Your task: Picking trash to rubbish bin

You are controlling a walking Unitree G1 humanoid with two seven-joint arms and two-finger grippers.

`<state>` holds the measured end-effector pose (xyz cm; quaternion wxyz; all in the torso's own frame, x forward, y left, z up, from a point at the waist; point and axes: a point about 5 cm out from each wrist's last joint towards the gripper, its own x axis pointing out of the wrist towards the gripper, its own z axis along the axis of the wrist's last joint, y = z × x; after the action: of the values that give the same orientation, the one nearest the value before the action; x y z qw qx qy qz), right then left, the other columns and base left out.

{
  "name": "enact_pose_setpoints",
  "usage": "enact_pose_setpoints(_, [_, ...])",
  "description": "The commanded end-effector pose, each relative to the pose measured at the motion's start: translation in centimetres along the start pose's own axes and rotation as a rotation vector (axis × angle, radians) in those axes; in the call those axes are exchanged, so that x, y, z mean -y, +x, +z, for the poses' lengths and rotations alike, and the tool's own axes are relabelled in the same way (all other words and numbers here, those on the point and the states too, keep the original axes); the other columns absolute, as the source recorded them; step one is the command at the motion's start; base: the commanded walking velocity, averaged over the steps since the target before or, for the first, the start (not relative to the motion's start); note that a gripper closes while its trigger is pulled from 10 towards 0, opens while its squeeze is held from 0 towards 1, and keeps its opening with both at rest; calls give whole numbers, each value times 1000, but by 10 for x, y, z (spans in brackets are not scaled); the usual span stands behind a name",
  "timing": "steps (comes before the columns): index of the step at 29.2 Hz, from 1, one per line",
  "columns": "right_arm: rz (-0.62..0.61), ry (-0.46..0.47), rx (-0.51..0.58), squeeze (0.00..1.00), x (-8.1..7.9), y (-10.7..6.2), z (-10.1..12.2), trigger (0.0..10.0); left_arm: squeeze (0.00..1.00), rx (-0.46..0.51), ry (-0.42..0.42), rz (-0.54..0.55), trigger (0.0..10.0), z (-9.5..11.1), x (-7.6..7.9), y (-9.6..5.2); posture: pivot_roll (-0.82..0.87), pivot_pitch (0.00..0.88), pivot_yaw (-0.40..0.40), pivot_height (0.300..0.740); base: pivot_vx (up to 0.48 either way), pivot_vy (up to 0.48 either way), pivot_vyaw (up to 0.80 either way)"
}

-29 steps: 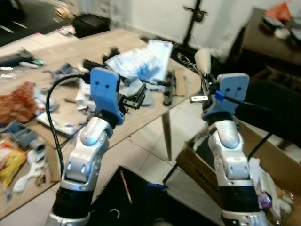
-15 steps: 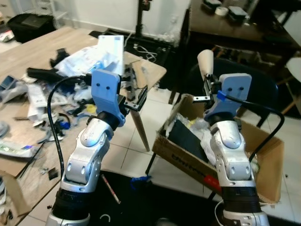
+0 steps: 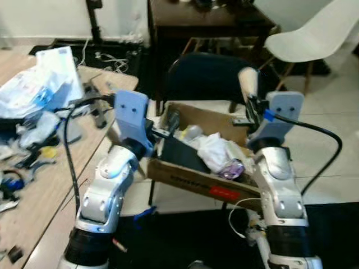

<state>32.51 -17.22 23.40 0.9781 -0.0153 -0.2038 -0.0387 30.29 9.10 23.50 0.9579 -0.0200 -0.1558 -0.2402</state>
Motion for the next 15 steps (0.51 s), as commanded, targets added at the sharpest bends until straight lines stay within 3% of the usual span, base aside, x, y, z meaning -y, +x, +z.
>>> enact_pose_setpoints(1, [-12,27,-26,0,2,-3,-4,10000,0,-19,-21,-23,10000,-3,4,-3,2,157,-8,740,0,0,-800])
enact_pose_setpoints(3, [-17,35,-35,0,3,-3,-5,10000,0,-20,-19,-32,10000,-4,5,-3,2,157,-8,740,0,0,-800])
enact_pose_setpoints(6, [1,38,-94,0,1,-3,-14,10000,0,-34,-33,-43,10000,-5,7,-3,-1,150,-9,740,0,0,0])
enact_pose_setpoints(15, [6,77,-124,0,0,-3,-19,10000,0,-20,-26,-57,10000,-3,9,-5,2,136,-28,740,0,0,0])
